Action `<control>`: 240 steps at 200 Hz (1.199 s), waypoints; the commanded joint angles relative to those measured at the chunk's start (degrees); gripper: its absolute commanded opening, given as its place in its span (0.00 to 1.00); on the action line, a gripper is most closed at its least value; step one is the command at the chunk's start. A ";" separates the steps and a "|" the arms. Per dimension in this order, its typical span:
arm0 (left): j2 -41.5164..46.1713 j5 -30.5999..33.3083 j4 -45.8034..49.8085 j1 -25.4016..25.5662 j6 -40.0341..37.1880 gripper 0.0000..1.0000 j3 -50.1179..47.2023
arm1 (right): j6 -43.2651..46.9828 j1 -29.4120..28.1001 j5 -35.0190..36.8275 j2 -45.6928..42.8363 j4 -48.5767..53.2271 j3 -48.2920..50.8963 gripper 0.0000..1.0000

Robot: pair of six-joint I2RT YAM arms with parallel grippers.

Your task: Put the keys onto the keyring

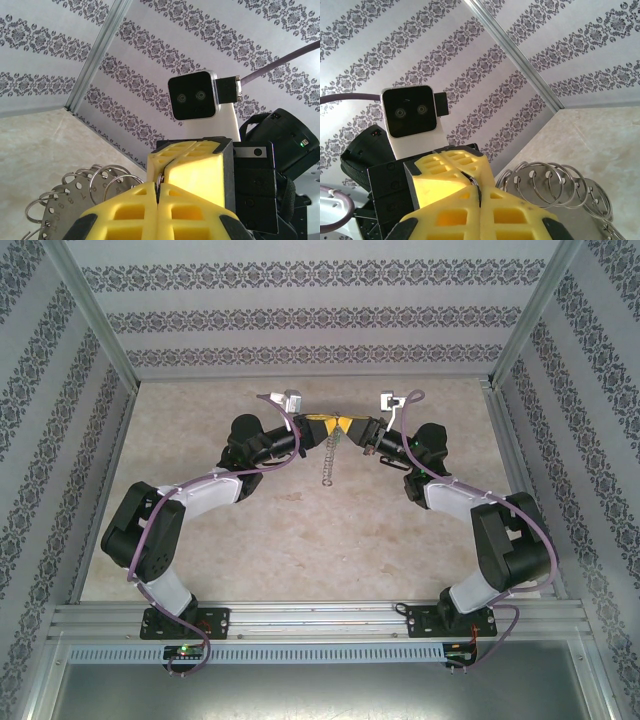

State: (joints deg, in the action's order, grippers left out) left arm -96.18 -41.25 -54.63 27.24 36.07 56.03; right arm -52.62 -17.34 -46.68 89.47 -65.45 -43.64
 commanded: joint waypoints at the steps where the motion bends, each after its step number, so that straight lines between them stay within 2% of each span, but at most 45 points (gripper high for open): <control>1: 0.87 -1.20 -1.88 0.62 -1.06 0.00 2.35 | -0.67 -0.52 -3.25 0.35 -3.81 -0.40 0.00; 30: 1.38 -1.02 -0.59 0.54 -2.28 0.00 2.48 | 0.11 -0.20 -2.38 -0.30 -2.75 -0.05 0.00; 61: 4.05 0.08 6.92 -0.38 -8.05 0.24 3.09 | 1.35 1.13 -3.22 -0.63 0.04 -0.60 0.00; 81: 5.72 -0.71 14.91 -1.12 -12.87 0.31 5.05 | 3.96 1.78 -4.69 -1.50 3.86 -1.60 0.00; 118: 7.57 -2.95 29.13 -2.12 -22.57 0.42 8.98 | 15.97 2.26 -5.36 -4.69 19.91 -4.96 0.00; 154: 6.45 -9.23 40.82 -4.30 -28.08 0.46 15.05 | 27.56 2.55 -6.47 -5.61 34.34 -9.10 0.00; 195: 2.75 -17.54 50.44 -6.50 -31.39 0.46 21.58 | 36.95 2.78 -11.14 -4.37 45.26 -13.54 0.00; 240: -0.87 -22.55 59.30 -6.75 -35.49 0.41 26.24 | 38.82 2.93 -15.51 -2.92 47.83 -16.02 0.00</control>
State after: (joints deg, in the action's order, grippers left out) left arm -95.22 -58.65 -3.64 20.99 5.23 79.44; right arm -17.54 -15.09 -57.41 86.17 -19.20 -57.34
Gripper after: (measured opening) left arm 0.429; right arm 0.065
